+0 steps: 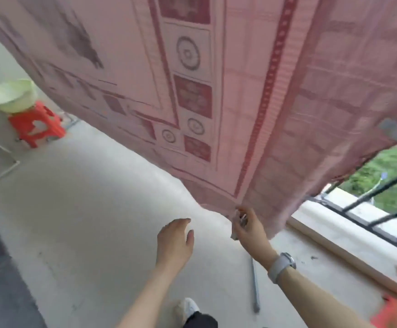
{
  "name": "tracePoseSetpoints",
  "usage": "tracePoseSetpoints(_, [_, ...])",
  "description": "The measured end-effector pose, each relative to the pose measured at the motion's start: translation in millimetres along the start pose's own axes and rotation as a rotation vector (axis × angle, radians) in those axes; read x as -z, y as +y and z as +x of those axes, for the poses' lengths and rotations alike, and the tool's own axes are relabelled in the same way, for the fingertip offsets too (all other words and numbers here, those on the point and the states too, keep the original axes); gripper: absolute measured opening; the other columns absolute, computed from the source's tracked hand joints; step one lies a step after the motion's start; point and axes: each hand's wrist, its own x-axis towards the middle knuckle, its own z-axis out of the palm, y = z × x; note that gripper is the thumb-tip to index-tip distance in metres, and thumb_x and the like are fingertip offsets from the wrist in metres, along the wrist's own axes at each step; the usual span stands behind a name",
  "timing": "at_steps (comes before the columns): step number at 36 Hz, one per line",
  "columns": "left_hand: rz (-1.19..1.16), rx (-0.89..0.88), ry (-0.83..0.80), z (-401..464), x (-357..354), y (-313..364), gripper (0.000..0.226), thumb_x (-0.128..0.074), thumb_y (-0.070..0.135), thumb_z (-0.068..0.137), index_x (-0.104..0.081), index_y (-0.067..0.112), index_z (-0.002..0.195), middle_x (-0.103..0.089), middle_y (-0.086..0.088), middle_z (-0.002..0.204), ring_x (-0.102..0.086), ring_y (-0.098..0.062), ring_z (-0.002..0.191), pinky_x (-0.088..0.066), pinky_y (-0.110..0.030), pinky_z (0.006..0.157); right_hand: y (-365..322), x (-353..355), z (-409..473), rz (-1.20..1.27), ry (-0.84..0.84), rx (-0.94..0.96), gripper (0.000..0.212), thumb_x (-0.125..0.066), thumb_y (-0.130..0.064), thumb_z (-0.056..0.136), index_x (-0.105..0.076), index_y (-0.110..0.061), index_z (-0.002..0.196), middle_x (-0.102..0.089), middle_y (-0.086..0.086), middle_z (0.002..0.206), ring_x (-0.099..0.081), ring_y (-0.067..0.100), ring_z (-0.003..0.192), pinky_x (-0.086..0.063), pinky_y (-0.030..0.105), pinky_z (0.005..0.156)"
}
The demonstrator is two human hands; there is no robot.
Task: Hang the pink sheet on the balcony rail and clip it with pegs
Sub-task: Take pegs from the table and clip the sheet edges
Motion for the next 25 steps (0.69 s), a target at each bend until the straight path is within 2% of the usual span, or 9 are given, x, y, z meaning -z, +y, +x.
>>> tracePoseSetpoints(2, [0.014,0.119,0.03,13.7,36.7,-48.1,0.031,-0.056,0.02,0.085,-0.062,0.014,0.115,-0.065,-0.006,0.115,-0.06,-0.026,0.107,-0.043,-0.037,0.093,-37.4,-52.8,20.5,0.004,-0.089,0.058,0.012,-0.046,-0.01,0.092,-0.045,-0.016,0.102,-0.057,0.004,0.057,-0.053,-0.001,0.043,-0.045,0.015,0.052])
tracePoseSetpoints(6, [-0.058,0.302,0.161,44.3,96.6,-135.6,0.036,-0.05,0.025,0.084,-0.061,0.009,0.114,-0.063,-0.012,0.115,-0.056,-0.033,0.11,-0.041,-0.042,0.096,-110.5,-142.3,55.8,0.092,-0.253,0.118,0.017,-0.044,-0.01,0.092,-0.047,-0.014,0.107,-0.056,-0.003,0.051,-0.056,0.007,0.046,-0.053,0.042,0.067])
tracePoseSetpoints(10, [-0.053,0.33,0.25,95.0,155.8,-196.0,0.057,-0.032,0.042,0.078,-0.06,0.008,0.114,-0.063,-0.013,0.114,-0.057,-0.033,0.109,-0.045,-0.044,0.094,-178.2,-210.2,102.5,0.107,-0.321,0.245,0.014,-0.044,-0.014,0.093,-0.047,-0.025,0.1,-0.059,-0.005,0.049,-0.059,0.012,0.049,-0.053,0.044,0.067])
tracePoseSetpoints(13, [-0.032,0.344,0.318,144.1,205.1,-229.0,0.037,-0.05,0.026,0.086,-0.058,0.009,0.118,-0.061,-0.013,0.118,-0.055,-0.034,0.111,-0.042,-0.042,0.095,-233.8,-254.4,148.9,0.091,-0.342,0.329,0.011,-0.045,-0.014,0.093,-0.046,-0.021,0.102,-0.056,-0.002,0.052,-0.058,0.009,0.047,-0.055,0.047,0.066])
tracePoseSetpoints(15, [-0.008,0.343,0.378,182.0,236.7,-251.7,0.035,-0.056,0.018,0.087,-0.057,0.01,0.121,-0.058,-0.012,0.122,-0.053,-0.033,0.114,-0.04,-0.041,0.095,-270.9,-281.9,184.1,0.081,-0.354,0.383,0.009,-0.045,-0.015,0.094,-0.046,-0.019,0.102,-0.057,-0.001,0.056,-0.059,0.011,0.05,-0.055,0.047,0.066])
tracePoseSetpoints(18, [0.019,0.345,0.442,243.8,286.7,-290.4,0.037,-0.053,0.022,0.087,-0.056,0.01,0.122,-0.057,-0.011,0.124,-0.051,-0.032,0.115,-0.04,-0.042,0.096,-327.0,-324.2,244.4,0.081,-0.38,0.455,0.01,-0.046,-0.013,0.093,-0.047,-0.013,0.103,-0.058,0.001,0.059,-0.06,0.013,0.055,-0.056,0.042,0.066])
tracePoseSetpoints(21, [0.025,0.355,0.506,307.9,337.8,-327.9,0.04,-0.048,0.025,0.086,-0.055,0.008,0.122,-0.056,-0.013,0.123,-0.051,-0.032,0.114,-0.04,-0.043,0.098,-385.6,-365.3,304.1,0.122,-0.384,0.516,0.014,-0.047,0.001,0.089,-0.047,-0.002,0.103,-0.056,0.002,0.061,-0.057,-0.001,0.049,-0.048,0.012,0.054])
tracePoseSetpoints(22, [0.022,0.362,0.524,328.4,354.1,-339.0,0.042,-0.046,0.027,0.085,-0.055,0.008,0.122,-0.056,-0.013,0.123,-0.051,-0.032,0.115,-0.04,-0.043,0.097,-404.2,-378.9,322.6,0.134,-0.39,0.528,0.012,-0.047,0.003,0.089,-0.047,0.0,0.1,-0.056,0.003,0.061,-0.056,-0.004,0.049,-0.043,0.007,0.052])
tracePoseSetpoints(25, [-0.011,0.379,0.562,387.4,401.3,-370.5,0.039,-0.049,0.022,0.088,-0.053,0.008,0.123,-0.055,-0.014,0.124,-0.05,-0.032,0.115,-0.041,-0.042,0.097,-461.4,-424.4,373.5,0.159,-0.421,0.553,0.007,-0.05,0.001,0.088,-0.048,0.0,0.094,-0.061,0.004,0.064,-0.057,-0.005,0.053,-0.043,0.015,0.057])
